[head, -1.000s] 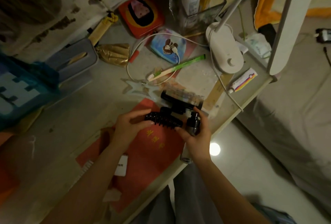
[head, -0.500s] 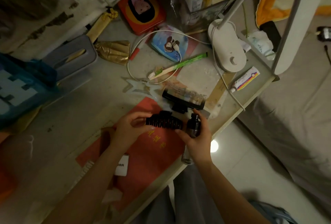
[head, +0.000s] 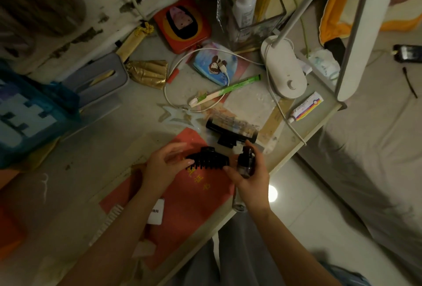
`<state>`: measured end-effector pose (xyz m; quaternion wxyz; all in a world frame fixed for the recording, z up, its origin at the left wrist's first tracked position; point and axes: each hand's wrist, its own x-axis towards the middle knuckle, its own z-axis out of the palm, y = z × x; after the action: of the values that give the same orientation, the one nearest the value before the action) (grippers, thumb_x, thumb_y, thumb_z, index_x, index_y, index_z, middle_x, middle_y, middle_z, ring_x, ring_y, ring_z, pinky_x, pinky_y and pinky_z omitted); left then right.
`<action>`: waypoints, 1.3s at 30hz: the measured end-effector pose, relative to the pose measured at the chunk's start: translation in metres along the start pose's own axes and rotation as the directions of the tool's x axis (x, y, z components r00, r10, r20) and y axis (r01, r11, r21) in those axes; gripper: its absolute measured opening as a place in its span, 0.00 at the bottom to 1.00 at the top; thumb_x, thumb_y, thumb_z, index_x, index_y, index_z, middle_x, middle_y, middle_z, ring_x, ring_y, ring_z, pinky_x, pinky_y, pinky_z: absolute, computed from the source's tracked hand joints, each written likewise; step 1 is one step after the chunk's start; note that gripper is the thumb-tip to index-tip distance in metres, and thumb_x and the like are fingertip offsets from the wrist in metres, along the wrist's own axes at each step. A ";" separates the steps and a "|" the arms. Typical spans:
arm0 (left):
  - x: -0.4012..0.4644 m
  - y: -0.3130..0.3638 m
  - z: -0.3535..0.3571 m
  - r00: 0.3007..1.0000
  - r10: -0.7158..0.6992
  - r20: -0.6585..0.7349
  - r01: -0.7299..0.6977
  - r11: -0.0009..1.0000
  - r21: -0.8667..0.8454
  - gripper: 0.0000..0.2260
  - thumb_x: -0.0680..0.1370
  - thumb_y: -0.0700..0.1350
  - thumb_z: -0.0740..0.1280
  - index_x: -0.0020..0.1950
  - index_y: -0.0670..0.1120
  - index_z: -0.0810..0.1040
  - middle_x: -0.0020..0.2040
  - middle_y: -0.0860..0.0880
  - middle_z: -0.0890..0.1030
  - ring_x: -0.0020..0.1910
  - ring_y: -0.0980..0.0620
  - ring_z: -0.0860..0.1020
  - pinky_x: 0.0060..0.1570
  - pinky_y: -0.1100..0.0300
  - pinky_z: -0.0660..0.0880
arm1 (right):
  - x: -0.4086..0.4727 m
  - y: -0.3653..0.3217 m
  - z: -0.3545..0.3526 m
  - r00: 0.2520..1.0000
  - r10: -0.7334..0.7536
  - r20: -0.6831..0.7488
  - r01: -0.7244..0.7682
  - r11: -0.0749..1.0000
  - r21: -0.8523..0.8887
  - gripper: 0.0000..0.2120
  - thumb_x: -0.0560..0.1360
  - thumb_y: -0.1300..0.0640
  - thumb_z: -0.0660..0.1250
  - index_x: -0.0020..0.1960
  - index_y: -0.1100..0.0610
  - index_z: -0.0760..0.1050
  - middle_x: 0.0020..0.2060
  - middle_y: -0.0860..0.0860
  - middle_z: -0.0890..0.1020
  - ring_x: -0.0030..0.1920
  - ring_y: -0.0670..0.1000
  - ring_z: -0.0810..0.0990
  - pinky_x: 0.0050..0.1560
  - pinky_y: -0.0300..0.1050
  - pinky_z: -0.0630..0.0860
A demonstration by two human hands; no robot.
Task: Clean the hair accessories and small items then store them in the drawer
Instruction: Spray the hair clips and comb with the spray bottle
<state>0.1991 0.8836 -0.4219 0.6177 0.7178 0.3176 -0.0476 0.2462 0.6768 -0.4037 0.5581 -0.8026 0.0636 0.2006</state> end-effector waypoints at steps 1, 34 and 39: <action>-0.001 0.003 -0.002 1.000 0.000 -0.019 0.000 1.000 -0.003 0.20 0.67 0.37 0.77 0.50 0.58 0.78 0.52 0.59 0.80 0.54 0.62 0.78 0.54 0.66 0.73 | -0.001 -0.004 -0.001 1.000 -0.007 0.004 0.007 1.000 -0.023 0.35 0.68 0.57 0.77 0.67 0.36 0.64 0.63 0.47 0.75 0.64 0.47 0.75 0.61 0.53 0.76; -0.265 -0.100 -0.184 0.735 -0.180 -0.653 0.161 0.983 -0.089 0.28 0.66 0.42 0.78 0.63 0.52 0.74 0.61 0.52 0.74 0.59 0.55 0.71 0.58 0.61 0.67 | -0.149 -0.077 0.166 0.685 -0.200 0.700 0.445 0.876 -0.185 0.29 0.73 0.63 0.71 0.70 0.53 0.65 0.49 0.44 0.76 0.44 0.42 0.78 0.46 0.35 0.76; -0.279 -0.132 -0.220 0.825 -0.158 -0.543 0.152 0.987 -0.057 0.30 0.66 0.40 0.78 0.65 0.45 0.74 0.61 0.50 0.74 0.57 0.55 0.72 0.55 0.63 0.67 | -0.202 -0.058 0.203 0.743 -0.194 0.641 0.443 0.860 -0.254 0.32 0.71 0.56 0.74 0.71 0.53 0.65 0.52 0.47 0.79 0.51 0.51 0.81 0.53 0.50 0.79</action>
<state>-0.1616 0.9789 -0.3548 0.4999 0.6701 0.5375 0.1105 0.0295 0.8605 -0.3343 0.4042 -0.7914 -0.2968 0.3496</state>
